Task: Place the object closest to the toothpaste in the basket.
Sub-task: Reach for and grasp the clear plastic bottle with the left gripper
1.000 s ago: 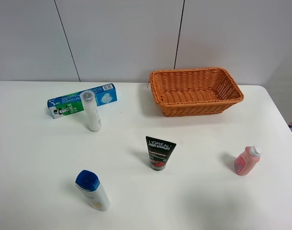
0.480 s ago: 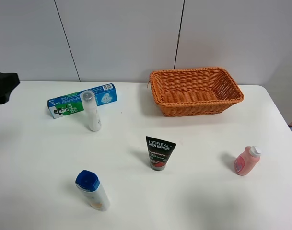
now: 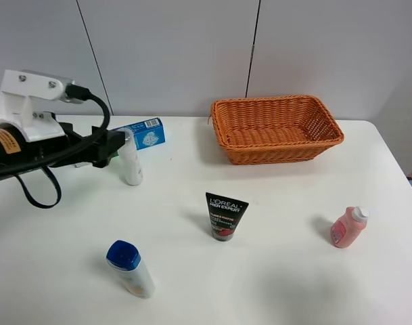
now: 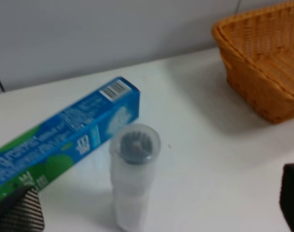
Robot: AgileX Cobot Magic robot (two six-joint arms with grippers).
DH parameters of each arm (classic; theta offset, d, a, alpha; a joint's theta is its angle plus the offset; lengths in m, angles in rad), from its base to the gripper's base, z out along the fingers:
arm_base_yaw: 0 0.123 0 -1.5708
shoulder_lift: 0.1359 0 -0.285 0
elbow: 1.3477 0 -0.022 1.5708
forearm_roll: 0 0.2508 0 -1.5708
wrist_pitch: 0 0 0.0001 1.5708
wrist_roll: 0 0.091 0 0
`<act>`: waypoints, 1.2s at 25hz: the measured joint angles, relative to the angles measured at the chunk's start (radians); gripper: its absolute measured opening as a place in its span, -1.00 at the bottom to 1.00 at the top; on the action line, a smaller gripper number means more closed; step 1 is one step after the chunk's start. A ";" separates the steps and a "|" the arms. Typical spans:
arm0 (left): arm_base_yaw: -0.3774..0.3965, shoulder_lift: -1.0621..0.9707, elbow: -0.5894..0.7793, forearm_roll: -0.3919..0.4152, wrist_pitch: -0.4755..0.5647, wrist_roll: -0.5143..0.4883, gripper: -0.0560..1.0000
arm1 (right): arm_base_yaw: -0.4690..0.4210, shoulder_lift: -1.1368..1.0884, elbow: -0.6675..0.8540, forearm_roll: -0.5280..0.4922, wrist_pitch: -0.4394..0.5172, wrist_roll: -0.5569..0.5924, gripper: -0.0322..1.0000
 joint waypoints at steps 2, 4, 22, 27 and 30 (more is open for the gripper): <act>0.000 0.049 0.007 0.015 -0.035 -0.004 0.99 | 0.000 0.000 0.000 0.000 0.000 0.000 0.99; 0.000 0.097 0.029 0.020 -0.101 -0.004 0.99 | 0.000 0.000 0.000 0.000 0.000 0.000 0.99; 0.062 0.559 0.091 0.023 -0.715 -0.005 0.99 | 0.000 0.000 0.000 0.000 0.000 0.000 0.99; 0.107 0.618 0.090 0.022 -0.844 -0.005 0.99 | 0.000 0.000 0.000 0.000 0.000 0.000 0.99; 0.109 0.630 0.090 0.022 -0.865 -0.005 0.99 | 0.000 0.000 0.000 0.000 0.000 0.000 0.99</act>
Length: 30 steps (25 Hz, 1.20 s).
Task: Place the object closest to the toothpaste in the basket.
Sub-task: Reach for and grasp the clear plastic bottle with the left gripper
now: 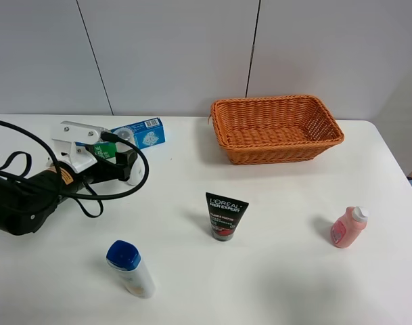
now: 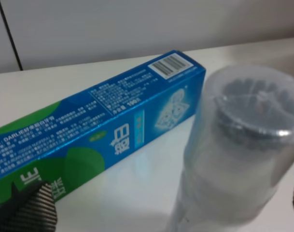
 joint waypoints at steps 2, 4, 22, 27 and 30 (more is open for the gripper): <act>0.000 0.003 0.000 0.003 -0.022 0.000 0.99 | 0.000 0.000 0.000 0.000 0.000 0.000 0.99; 0.000 0.004 0.000 0.020 -0.030 -0.001 0.99 | 0.000 0.000 0.000 0.000 0.000 0.000 0.99; 0.000 0.107 -0.128 0.119 0.018 -0.066 0.99 | 0.000 0.000 0.000 0.000 0.000 0.000 0.99; 0.000 0.173 -0.134 0.115 -0.021 -0.066 0.99 | 0.000 0.000 0.000 0.000 0.000 0.000 0.99; 0.000 0.177 -0.137 0.103 -0.038 -0.066 0.96 | 0.000 0.000 0.000 0.000 0.000 0.000 0.99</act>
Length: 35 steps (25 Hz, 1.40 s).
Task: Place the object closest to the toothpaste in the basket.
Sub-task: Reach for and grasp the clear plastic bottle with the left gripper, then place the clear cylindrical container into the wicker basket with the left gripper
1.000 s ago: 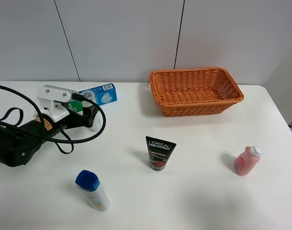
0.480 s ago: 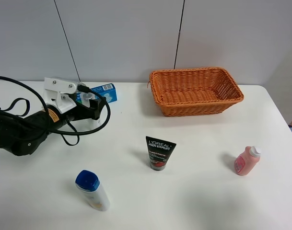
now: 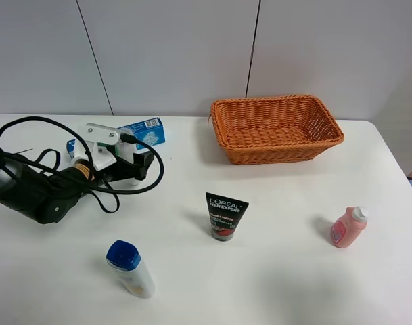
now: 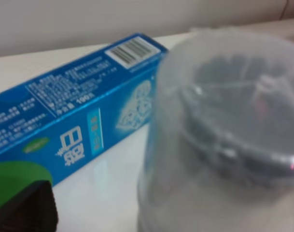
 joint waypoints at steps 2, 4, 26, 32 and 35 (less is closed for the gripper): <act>0.000 0.000 0.000 -0.010 -0.015 0.000 0.90 | 0.000 0.000 0.000 0.000 0.000 0.000 0.99; 0.000 0.000 0.000 -0.015 -0.017 0.000 0.78 | 0.000 0.000 0.000 0.000 0.000 0.000 0.99; -0.060 -0.267 -0.243 0.182 0.328 -0.096 -0.15 | 0.000 0.000 0.000 0.000 0.000 0.000 0.99; -0.225 -0.244 -0.519 0.285 0.586 -0.098 -0.15 | 0.000 0.000 0.000 0.000 0.000 0.000 0.99; -0.292 -0.178 -0.628 0.306 0.671 -0.098 -0.15 | 0.000 0.000 0.000 0.000 0.000 0.000 0.99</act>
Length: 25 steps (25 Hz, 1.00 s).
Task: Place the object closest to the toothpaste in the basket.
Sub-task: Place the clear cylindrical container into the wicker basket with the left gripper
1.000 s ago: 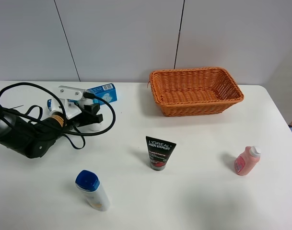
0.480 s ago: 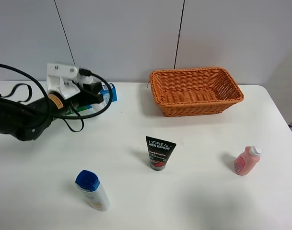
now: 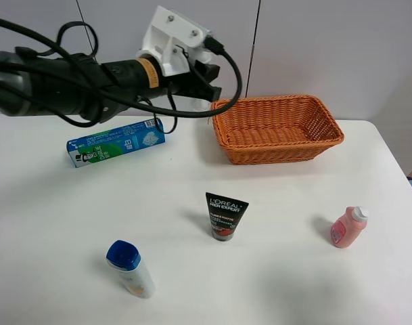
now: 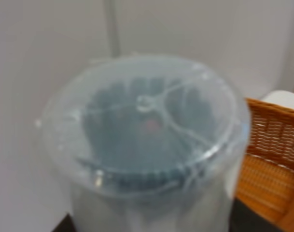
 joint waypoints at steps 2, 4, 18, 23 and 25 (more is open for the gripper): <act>-0.032 0.063 -0.066 0.008 0.035 0.000 -0.15 | 0.000 0.000 0.000 0.000 0.000 0.000 0.99; -0.059 0.125 -0.118 0.011 0.058 0.000 -0.15 | 0.000 0.000 0.000 0.000 0.000 0.000 0.99; -0.075 0.416 -0.377 -0.018 -0.075 -0.021 -0.15 | 0.000 0.000 0.000 0.000 0.000 0.000 0.99; -0.075 0.460 -0.393 -0.018 -0.139 -0.040 -0.15 | 0.000 0.000 0.000 0.000 0.000 0.000 0.99; -0.075 0.471 -0.393 -0.020 -0.139 -0.040 -0.15 | 0.000 0.000 0.000 0.000 0.000 0.000 0.99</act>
